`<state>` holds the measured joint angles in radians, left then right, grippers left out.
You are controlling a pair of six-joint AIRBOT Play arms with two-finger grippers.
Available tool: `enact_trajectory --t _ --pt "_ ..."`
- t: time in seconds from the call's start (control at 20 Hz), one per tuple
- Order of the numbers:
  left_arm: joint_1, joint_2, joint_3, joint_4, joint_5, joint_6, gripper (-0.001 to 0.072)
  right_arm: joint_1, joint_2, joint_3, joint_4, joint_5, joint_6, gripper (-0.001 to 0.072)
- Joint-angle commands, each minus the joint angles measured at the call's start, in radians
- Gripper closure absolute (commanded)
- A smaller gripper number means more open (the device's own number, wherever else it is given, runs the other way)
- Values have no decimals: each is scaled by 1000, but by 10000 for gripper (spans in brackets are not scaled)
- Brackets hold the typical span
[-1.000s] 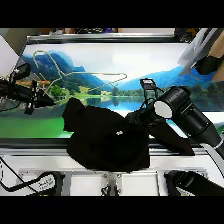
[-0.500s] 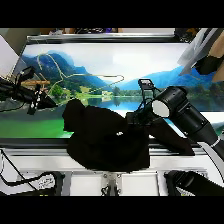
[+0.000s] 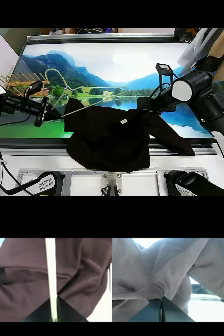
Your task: Fold the clothes and pants, and hang the long-sleeved shirts on hangers.
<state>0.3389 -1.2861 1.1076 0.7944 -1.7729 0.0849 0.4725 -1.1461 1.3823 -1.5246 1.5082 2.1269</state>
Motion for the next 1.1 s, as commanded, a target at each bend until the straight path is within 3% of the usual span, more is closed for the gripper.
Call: enact_trajectory --t 0.0,0.3,0.5,1.05 --pt "-32 49 -61 -1 14 5 694 -26 0 12 4 16 -7 693" --pt "-164 54 -61 9 -3 -19 693 -26 1 12 4 19 -7 693" --pt "-237 53 -61 162 4 -71 693 -26 1 12 4 19 -7 693" --pt "-252 53 -61 122 160 -127 693 -26 10 12 4 20 -8 693"
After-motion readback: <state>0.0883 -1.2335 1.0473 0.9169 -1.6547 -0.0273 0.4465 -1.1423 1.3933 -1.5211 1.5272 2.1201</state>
